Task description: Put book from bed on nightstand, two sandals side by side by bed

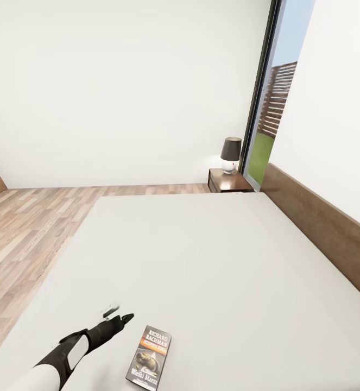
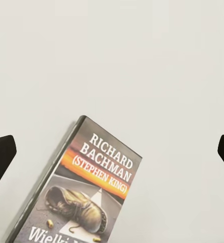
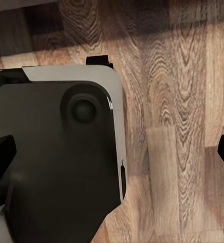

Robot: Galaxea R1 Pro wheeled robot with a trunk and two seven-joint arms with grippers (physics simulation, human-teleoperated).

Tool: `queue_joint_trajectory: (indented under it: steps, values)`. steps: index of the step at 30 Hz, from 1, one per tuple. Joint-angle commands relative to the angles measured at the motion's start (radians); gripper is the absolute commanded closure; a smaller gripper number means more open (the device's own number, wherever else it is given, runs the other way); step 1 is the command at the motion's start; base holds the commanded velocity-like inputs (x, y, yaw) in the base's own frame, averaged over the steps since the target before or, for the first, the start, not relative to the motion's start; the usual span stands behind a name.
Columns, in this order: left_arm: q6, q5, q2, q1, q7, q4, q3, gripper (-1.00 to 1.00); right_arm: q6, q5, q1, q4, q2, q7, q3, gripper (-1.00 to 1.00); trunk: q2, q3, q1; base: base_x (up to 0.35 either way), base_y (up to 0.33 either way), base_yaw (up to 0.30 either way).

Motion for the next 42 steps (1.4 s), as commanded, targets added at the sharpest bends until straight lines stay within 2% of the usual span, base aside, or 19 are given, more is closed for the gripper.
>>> queue_joint_trajectory:
  steps: [1, 14, 28, 33, 42]
  values:
    - [0.01, 0.008, -0.001, -0.001, -0.003, 0.0, 0.003, -1.0, -0.006, 0.007, -0.001, 0.003, -0.001, 0.003, -0.008, -1.0, -0.001, -0.001, 0.0, 0.0, 0.0, 0.0]
    - [0.01, 0.007, -0.006, 0.001, -0.003, 0.001, -0.002, -1.0, -0.006, 0.007, -0.001, 0.003, -0.001, 0.003, -0.008, -1.0, -0.001, -0.001, 0.0, 0.0, 0.0, 0.0]
    - [0.01, 0.007, -0.017, 0.001, -0.003, 0.001, -0.016, -1.0, -0.006, 0.007, -0.001, 0.003, 0.001, 0.003, -0.008, -1.0, -0.099, -0.045, 0.054, 0.0, 0.0, 0.0]
    - [0.01, 0.007, -0.017, 0.001, -0.002, 0.001, -0.019, -1.0, -0.006, 0.007, -0.001, 0.003, 0.002, 0.003, -0.008, -1.0, -0.099, -0.045, 0.054, 0.0, 0.0, 0.0]
    - [0.01, 0.008, -0.018, 0.001, -0.002, 0.001, -0.021, -1.0, -0.006, 0.007, -0.001, 0.003, 0.002, 0.003, -0.008, -1.0, -0.162, -0.073, 0.088, 0.0, 0.0, 0.0]
